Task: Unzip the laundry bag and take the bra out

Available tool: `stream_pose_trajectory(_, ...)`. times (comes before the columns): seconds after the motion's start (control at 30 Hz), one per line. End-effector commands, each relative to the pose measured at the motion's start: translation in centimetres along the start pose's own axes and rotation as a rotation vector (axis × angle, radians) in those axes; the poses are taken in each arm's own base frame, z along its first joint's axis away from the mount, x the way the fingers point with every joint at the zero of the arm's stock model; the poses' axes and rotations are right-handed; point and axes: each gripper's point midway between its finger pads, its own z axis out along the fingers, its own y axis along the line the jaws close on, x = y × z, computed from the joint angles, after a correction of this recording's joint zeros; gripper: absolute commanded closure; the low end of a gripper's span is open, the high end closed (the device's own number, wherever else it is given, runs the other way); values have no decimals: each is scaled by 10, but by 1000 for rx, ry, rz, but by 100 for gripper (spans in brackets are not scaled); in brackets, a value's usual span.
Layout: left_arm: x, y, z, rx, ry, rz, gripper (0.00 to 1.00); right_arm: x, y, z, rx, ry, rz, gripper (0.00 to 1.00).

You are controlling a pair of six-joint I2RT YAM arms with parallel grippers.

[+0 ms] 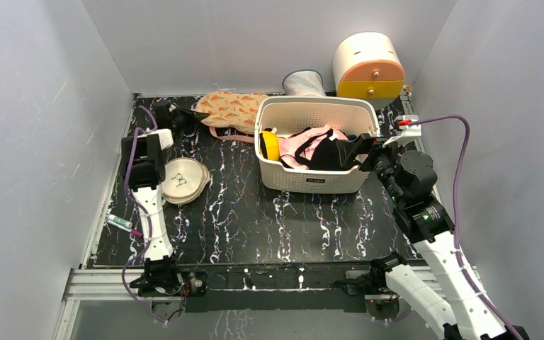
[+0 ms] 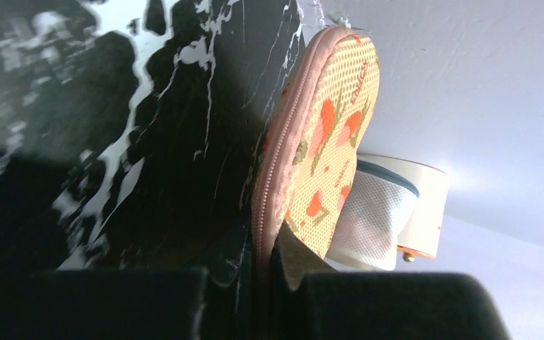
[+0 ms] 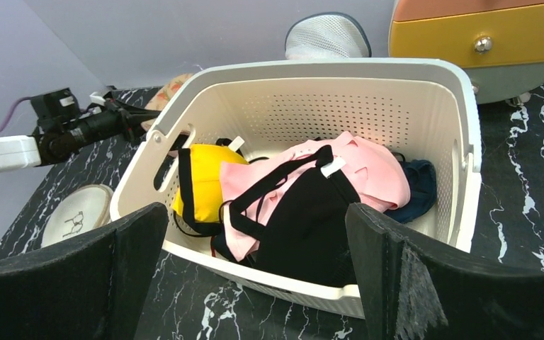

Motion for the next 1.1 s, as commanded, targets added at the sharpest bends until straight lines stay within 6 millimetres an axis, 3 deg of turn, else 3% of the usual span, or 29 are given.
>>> stream_pose_trajectory(0.0,-30,-96,-74,249,-35,39,100,-22,9,-6,-29,-46,19,2)
stream_pose_trajectory(0.2,-23,-140,-161,392,-65,69,100,-2,7,-5,-30,26,20,2)
stream_pose_trajectory(0.37,6,-167,-216,437,-39,149,100,17,9,-4,-47,89,28,2)
stream_pose_trajectory(0.47,29,-173,-241,401,-30,231,100,26,11,-1,-61,123,38,2)
stream_pose_trajectory(0.53,41,-168,-258,329,-60,313,100,31,13,0,-75,144,47,2)
stream_pose_trajectory(0.77,65,-114,-320,-30,-237,527,100,48,25,5,-143,203,74,2)
stream_pose_trajectory(0.87,81,-96,-340,-88,-268,500,100,59,35,10,-210,254,76,2)
stream_pose_trajectory(1.07,118,-66,-348,-97,-219,308,100,91,76,13,-438,383,95,2)
